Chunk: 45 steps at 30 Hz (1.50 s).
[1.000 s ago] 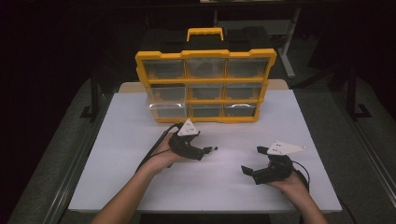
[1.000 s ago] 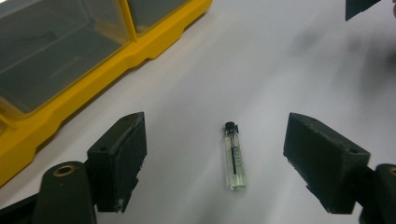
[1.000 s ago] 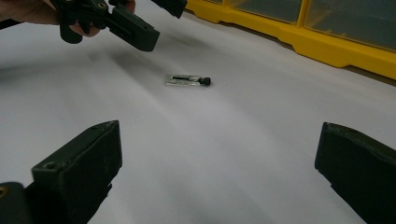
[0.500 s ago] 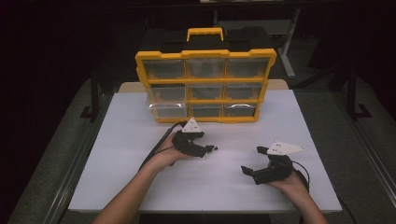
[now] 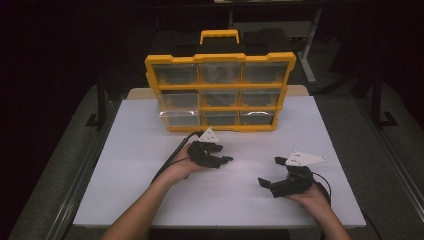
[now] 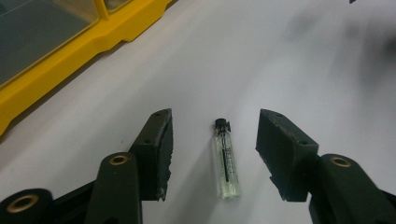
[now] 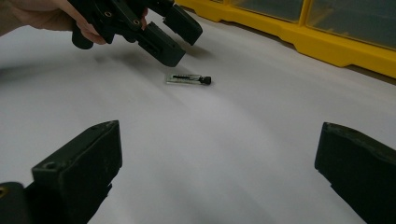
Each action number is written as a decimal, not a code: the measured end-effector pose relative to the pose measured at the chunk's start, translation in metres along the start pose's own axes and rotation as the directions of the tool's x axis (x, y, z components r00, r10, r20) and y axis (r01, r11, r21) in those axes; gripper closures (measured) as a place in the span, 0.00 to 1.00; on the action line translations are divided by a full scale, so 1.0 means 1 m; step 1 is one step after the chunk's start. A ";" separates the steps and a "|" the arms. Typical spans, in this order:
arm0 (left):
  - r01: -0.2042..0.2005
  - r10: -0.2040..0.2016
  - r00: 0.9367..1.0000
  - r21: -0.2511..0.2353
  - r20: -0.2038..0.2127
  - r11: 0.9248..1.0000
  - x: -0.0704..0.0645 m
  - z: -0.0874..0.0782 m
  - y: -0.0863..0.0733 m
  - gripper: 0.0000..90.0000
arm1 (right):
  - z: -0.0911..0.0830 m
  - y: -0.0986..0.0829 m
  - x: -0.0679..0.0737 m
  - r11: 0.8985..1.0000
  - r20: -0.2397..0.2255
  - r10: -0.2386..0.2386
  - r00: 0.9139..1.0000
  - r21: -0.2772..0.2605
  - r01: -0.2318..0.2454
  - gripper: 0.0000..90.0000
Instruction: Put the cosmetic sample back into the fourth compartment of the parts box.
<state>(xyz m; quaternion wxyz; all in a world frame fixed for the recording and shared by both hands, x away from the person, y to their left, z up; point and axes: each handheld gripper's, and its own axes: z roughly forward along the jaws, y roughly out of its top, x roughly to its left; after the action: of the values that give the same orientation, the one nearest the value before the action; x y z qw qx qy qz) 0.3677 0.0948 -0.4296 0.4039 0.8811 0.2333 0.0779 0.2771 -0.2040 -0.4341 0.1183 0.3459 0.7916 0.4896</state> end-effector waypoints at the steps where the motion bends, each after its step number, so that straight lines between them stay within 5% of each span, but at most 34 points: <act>1: -0.002 0.002 1.000 0.008 0.002 1.000 0.000 0.000 0.000 0.54 | 0.000 0.000 0.000 1.000 0.000 -0.001 1.000 0.001 0.001 0.00; 20: 0.008 -0.009 1.000 0.089 0.020 0.996 -0.006 0.014 0.000 0.79 | 0.000 0.000 0.000 1.000 0.000 -0.002 1.000 0.000 0.002 0.00; 24: -0.018 0.016 1.000 0.119 0.026 0.993 -0.003 0.015 -0.001 0.81 | 0.000 0.000 0.000 1.000 -0.001 -0.002 1.000 0.000 0.002 0.00; 34: 0.011 -0.014 0.999 0.114 0.028 0.993 -0.005 0.018 -0.003 0.89 | 0.000 0.000 0.000 1.000 -0.001 -0.003 1.000 0.000 0.003 0.00; 45: -0.022 0.016 0.999 0.133 0.047 0.991 -0.001 0.014 -0.002 0.90 | 0.000 0.000 0.000 1.000 -0.001 -0.004 1.000 0.000 0.004 0.00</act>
<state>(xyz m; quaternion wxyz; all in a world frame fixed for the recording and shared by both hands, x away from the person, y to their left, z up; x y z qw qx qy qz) 0.3702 0.0858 -0.4408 0.3487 0.9098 0.2205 0.0458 0.2768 -0.2041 -0.4339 0.1189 0.3443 0.7922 0.4896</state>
